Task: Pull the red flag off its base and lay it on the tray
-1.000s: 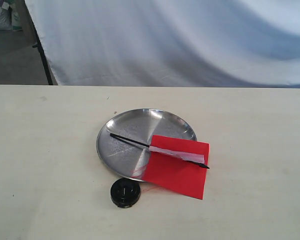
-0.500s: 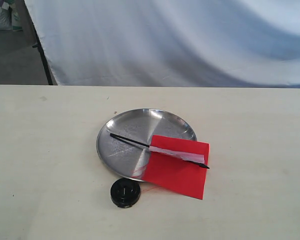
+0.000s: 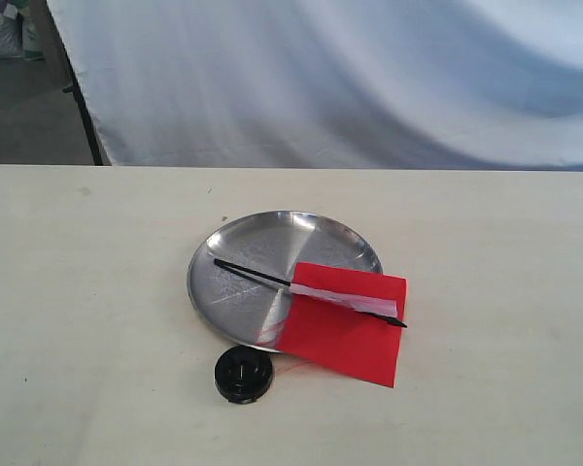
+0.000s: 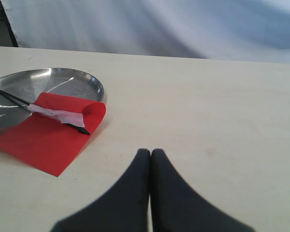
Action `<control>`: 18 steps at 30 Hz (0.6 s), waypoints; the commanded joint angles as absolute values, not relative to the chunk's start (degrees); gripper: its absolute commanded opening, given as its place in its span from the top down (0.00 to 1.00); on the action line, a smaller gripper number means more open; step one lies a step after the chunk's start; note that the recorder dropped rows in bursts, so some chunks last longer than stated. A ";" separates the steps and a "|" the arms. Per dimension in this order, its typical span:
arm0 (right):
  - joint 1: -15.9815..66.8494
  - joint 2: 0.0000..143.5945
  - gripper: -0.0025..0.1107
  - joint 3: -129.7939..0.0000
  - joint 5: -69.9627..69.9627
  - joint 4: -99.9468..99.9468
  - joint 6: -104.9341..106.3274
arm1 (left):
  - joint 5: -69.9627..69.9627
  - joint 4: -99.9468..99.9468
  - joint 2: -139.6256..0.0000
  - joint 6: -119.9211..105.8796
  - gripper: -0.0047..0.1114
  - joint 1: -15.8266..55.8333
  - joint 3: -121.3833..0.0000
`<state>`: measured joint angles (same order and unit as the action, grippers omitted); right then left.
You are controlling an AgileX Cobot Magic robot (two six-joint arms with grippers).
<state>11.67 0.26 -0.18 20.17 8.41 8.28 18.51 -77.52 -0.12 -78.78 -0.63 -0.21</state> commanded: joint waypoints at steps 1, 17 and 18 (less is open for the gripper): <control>11.79 0.00 0.98 0.00 19.98 8.47 8.32 | 17.02 -80.23 0.00 -79.85 0.96 -0.76 0.00; 11.79 0.00 0.98 0.00 19.98 8.47 8.32 | 17.50 -76.68 0.00 -75.18 0.96 -0.76 0.00; 11.79 0.00 0.98 0.00 19.98 8.47 8.32 | 17.50 -76.68 0.00 -75.18 0.96 -0.76 0.00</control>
<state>11.67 0.26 -0.18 20.17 8.41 8.28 17.22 -77.08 -0.12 -75.51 -0.63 -0.21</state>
